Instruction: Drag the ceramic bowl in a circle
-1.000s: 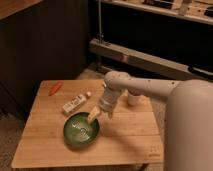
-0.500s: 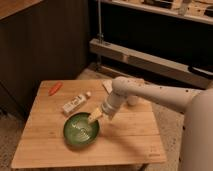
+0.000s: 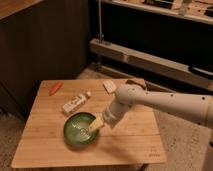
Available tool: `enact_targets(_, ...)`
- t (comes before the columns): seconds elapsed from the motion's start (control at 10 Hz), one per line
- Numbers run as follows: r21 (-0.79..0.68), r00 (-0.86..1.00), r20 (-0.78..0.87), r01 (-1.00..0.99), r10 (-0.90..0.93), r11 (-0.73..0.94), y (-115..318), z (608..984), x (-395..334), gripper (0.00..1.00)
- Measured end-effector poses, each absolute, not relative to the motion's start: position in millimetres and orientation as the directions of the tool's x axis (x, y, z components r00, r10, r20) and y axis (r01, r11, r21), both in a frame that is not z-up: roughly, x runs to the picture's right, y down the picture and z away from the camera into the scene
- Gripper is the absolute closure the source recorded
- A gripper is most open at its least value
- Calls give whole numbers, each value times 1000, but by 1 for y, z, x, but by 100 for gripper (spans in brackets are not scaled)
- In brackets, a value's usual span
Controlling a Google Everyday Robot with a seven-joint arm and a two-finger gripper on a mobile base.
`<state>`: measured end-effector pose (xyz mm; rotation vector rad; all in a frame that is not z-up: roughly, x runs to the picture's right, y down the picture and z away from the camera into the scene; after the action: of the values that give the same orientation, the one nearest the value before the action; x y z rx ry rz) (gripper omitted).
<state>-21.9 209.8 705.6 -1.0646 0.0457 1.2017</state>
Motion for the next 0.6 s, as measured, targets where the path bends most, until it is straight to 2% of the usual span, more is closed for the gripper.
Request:
enact_targets(0.3, -634, 419, -552, -772, 721, -37, 242, 660, -14, 20)
enact_targets(0.6, -635, 421, -555, -772, 717, -38, 252, 652, -17, 20)
